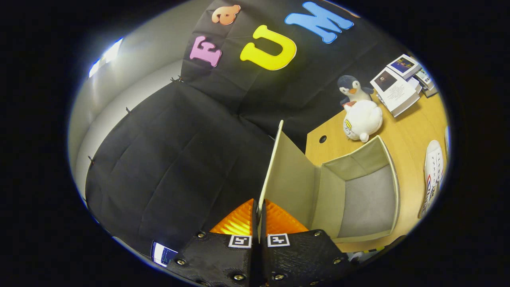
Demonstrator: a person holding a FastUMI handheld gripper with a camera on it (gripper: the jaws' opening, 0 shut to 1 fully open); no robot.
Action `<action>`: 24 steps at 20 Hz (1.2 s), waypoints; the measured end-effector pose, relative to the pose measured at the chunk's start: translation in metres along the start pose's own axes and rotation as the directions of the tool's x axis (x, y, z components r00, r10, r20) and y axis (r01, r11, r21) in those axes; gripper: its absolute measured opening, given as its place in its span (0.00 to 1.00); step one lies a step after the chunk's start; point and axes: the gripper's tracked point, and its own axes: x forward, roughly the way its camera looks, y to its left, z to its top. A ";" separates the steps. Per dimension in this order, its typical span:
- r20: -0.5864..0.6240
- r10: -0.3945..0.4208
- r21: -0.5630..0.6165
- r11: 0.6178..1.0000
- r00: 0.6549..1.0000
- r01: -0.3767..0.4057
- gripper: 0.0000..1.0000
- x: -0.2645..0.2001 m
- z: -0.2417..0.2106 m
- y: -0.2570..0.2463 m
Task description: Open the storage box then place both shoes into the box .Put the left shoe in first, then the right shoe, with the right side of both shoes facing outward in a uniform manner.
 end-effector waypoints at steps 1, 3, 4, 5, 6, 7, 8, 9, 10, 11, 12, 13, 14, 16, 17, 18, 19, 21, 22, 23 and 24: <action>0.003 0.003 -0.006 1.000 1.000 -0.003 0.00 0.006 -0.002 0.004; -0.004 0.011 -0.027 1.000 1.000 -0.012 0.00 0.018 -0.008 0.011; -0.007 0.016 -0.046 0.999 1.000 -0.017 0.07 0.023 -0.011 0.015; -0.018 0.031 -0.071 0.997 0.999 -0.032 0.08 0.026 -0.014 0.022; -0.024 0.040 -0.099 0.994 0.999 -0.042 0.11 0.030 -0.018 0.027; -0.023 0.051 -0.127 0.990 0.998 -0.054 0.18 0.032 -0.015 0.031; -0.016 0.063 -0.156 0.986 0.998 -0.065 0.29 0.033 -0.011 0.035; -0.007 0.069 -0.185 0.980 0.998 -0.069 0.51 0.034 -0.011 0.038; 0.000 0.069 -0.213 0.975 0.998 -0.068 0.68 0.035 -0.008 0.039; 0.007 0.063 -0.241 0.969 0.998 -0.060 0.86 0.033 -0.005 0.039; 0.009 0.056 -0.265 0.963 0.998 -0.052 0.94 0.035 -0.003 0.038; 0.012 0.048 -0.285 0.958 0.999 -0.042 0.96 0.031 -0.001 0.034; 0.016 0.038 -0.301 0.953 0.999 -0.032 0.96 0.029 0.003 0.031; 0.029 0.010 -0.327 0.945 1.000 0.000 0.96 0.021 0.011 0.019; 0.043 -0.011 -0.341 0.940 0.999 0.025 0.96 0.017 0.016 0.013; 0.058 -0.031 -0.357 0.933 0.998 0.050 0.96 0.012 0.022 0.005; 0.075 -0.053 -0.376 0.924 0.996 0.077 0.97 0.006 0.028 -0.002; 0.104 -0.093 -0.410 0.903 0.990 0.127 0.97 -0.006 0.040 -0.016; 0.118 -0.109 -0.424 0.894 0.987 0.149 0.97 -0.013 0.046 -0.023; 0.133 -0.128 -0.433 0.884 0.983 0.173 0.97 -0.020 0.052 -0.031; 0.147 -0.145 -0.440 0.876 0.979 0.196 0.97 -0.027 0.059 -0.039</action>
